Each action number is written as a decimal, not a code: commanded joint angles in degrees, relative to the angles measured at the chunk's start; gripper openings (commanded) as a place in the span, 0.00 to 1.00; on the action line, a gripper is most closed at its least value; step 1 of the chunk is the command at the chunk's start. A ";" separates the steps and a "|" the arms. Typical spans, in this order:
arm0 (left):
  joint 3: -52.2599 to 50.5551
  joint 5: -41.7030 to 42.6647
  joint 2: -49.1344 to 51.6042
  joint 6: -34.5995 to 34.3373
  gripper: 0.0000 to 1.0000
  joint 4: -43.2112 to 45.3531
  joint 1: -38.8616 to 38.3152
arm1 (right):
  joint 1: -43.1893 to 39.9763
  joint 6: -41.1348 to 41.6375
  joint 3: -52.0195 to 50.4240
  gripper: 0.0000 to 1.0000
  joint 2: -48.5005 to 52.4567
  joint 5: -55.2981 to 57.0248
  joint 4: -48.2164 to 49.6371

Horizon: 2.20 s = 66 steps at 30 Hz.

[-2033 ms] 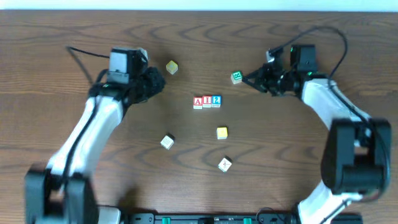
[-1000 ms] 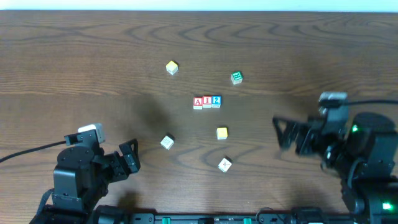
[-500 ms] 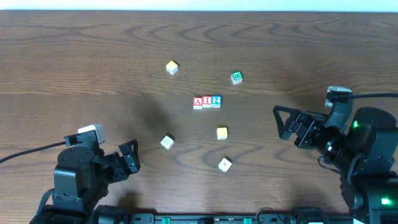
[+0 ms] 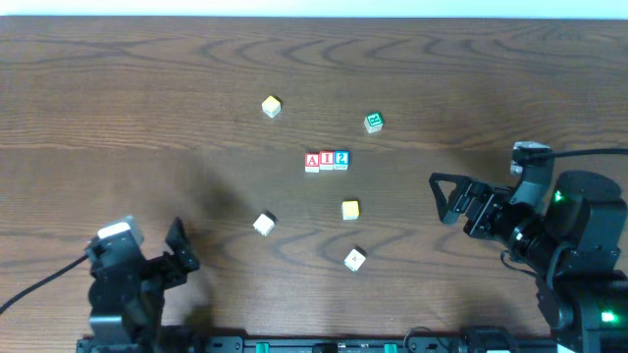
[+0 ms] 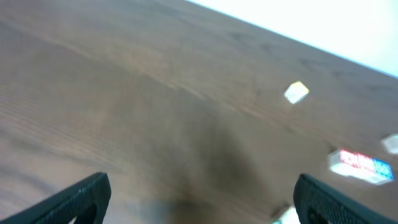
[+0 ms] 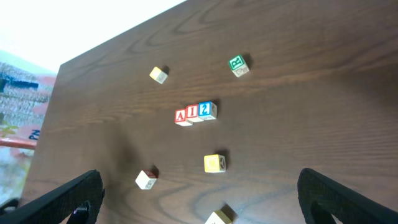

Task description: Spell out Ai2

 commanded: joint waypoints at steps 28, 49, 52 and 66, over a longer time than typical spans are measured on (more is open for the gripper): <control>-22.77 6.36 -10.80 6.40 0.96 16.92 0.46 | 0.55 0.59 0.17 0.99 0.02 -0.22 0.04; -22.77 6.36 -10.80 6.40 0.95 16.92 0.46 | 1.03 -10.88 -0.44 0.99 -0.57 6.69 -1.27; -22.77 6.36 -10.80 6.40 0.95 16.92 0.46 | 1.25 -23.93 -4.61 0.99 -4.37 9.05 -0.74; -22.77 6.36 -10.80 6.40 0.95 16.92 0.46 | 0.79 -29.57 -42.25 0.99 -21.40 11.76 14.97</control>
